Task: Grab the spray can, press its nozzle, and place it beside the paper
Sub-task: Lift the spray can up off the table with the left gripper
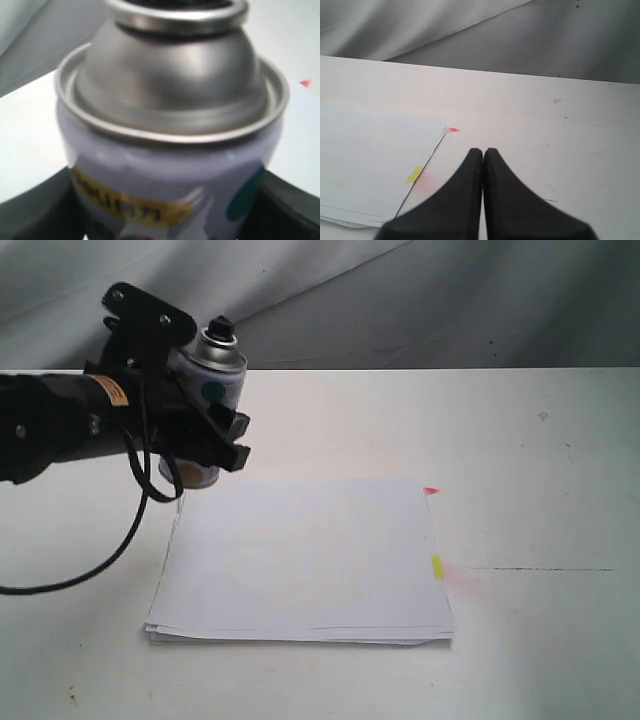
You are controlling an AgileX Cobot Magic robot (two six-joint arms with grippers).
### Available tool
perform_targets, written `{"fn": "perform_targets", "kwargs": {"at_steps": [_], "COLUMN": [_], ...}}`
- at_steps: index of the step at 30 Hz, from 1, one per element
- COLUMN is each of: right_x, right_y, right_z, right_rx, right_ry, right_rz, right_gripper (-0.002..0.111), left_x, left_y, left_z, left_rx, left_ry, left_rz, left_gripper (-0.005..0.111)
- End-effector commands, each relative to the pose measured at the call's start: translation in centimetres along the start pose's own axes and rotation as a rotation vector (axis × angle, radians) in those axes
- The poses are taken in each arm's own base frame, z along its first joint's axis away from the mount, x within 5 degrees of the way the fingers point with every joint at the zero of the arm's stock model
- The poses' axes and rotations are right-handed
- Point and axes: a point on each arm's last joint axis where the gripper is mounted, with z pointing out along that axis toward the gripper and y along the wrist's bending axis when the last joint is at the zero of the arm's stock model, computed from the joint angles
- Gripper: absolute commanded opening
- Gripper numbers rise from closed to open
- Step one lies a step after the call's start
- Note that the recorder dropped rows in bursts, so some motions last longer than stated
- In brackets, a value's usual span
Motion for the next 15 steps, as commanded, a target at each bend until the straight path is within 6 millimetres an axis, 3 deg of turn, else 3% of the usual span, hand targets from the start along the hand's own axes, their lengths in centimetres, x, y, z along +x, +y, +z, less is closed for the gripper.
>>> {"fn": "perform_targets", "kwargs": {"at_steps": [1, 6, 15], "right_x": [0.1, 0.1, 0.1], "right_y": [0.0, 0.0, 0.0], "right_z": [0.0, 0.0, 0.0], "right_rx": [0.0, 0.0, 0.0], "right_ry": [0.001, 0.001, 0.001], "right_rz": [0.008, 0.008, 0.008], "right_gripper": [0.0, 0.0, 0.0], "left_x": [0.3, 0.6, -1.3], "left_y": [-1.2, -1.4, -0.8], "left_z": [-0.5, -0.5, -0.9], "left_rx": [0.0, -0.008, -0.127], "left_ry": [-0.091, -0.109, -0.307], "left_rz": [0.036, 0.101, 0.346], "left_gripper": [0.0, 0.0, 0.0]}}
